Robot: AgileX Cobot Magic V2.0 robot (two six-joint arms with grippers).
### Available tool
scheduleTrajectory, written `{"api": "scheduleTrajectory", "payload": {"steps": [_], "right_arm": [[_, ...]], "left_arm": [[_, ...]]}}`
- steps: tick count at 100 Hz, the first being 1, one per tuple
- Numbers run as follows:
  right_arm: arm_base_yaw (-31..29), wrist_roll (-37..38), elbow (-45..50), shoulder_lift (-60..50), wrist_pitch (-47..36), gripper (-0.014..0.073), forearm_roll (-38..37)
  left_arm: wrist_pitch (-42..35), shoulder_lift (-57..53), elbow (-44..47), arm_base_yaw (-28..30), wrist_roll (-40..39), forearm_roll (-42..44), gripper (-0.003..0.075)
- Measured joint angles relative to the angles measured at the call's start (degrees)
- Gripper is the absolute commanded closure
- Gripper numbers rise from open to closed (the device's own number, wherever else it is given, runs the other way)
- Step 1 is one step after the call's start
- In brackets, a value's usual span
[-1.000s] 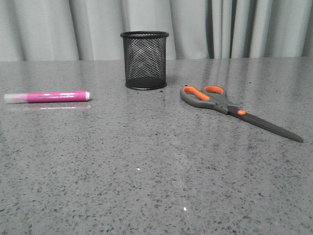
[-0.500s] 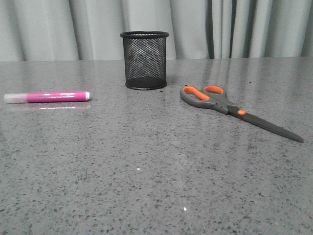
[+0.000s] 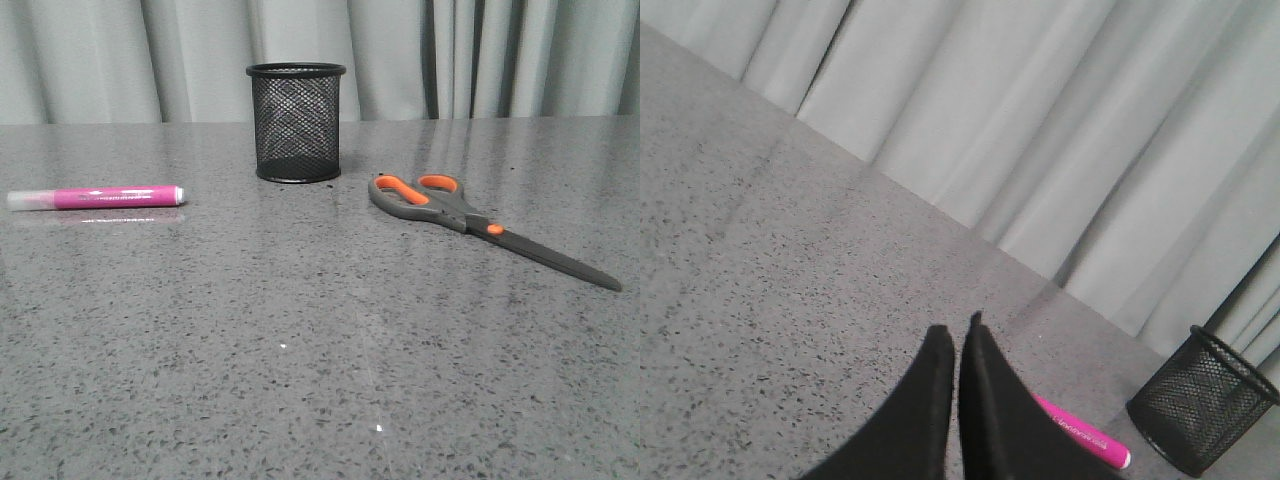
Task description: Put pen and scissors into bin
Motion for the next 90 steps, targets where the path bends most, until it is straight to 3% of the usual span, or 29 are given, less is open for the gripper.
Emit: {"api": "scheduleTrajectory", "payload": {"steps": [27,48,79,90], "right_arm": [[0.0,-1.7,-7.0,3.3,8.3,0.0641,1.2],[0.0,-7.5,-20.3,21.1,17.8,0.0641,-1.4],[0.0,-11.9,-37.5,46.5,29.4,0.0628,-2.5],[0.0,-13.1,-40.5,50.7,31.4,0.0532,-2.7]], "left_arm": [[3.6,1.6,-4.0,0.0,0.1,0.8,0.0740],[14.6,15.3,-17.4,0.0,1.9,10.8,0.0739],[27.0,34.3,-33.4,0.0,10.5,12.9,0.0736],[27.5,38.4,-35.7,0.0,11.5,12.9,0.0644]]}}
